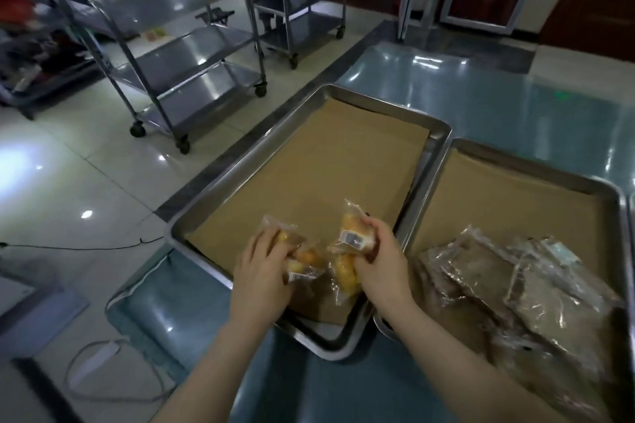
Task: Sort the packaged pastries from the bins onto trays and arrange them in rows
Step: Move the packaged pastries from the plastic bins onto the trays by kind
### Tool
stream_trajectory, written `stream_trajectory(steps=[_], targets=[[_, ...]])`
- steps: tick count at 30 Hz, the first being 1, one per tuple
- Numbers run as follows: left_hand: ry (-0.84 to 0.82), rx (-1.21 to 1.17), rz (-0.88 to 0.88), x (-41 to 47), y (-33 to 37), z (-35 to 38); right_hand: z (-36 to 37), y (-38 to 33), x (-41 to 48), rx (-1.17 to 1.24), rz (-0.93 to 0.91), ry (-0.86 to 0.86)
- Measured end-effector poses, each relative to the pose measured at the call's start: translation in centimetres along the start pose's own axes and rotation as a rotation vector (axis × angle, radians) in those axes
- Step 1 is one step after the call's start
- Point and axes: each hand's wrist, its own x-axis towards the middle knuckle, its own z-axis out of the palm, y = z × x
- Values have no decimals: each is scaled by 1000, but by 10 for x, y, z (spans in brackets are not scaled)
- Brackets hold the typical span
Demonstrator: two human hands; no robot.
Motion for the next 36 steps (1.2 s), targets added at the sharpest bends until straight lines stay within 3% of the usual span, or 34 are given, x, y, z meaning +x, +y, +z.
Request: stream_trajectory(steps=[3,7,11,14,18,21,27,36], targets=[[-86,48,17,9,-18,13,22,2,-5,-212,-69,-37],[-218,-27,12,7,-40,29,46,14,-9,-749,-30,-191],[-333,-83,13,17,-49,25,46,8,-5,-895,41,-305],[-419,-145,23,25,-48,15,40,-1,-9,-724,85,-304],[-248,-305,142,19,-44,4,28,-6,-29,-456,74,-95],[-139,-399,213,9,-26,-4,12,-7,-45,-420,34,38],[-201,-461,451,1,29,-14,-48,-8,-85,-359,-30,288],[-195,-405,472,-27,134,13,-183,59,-149,-131,123,504]])
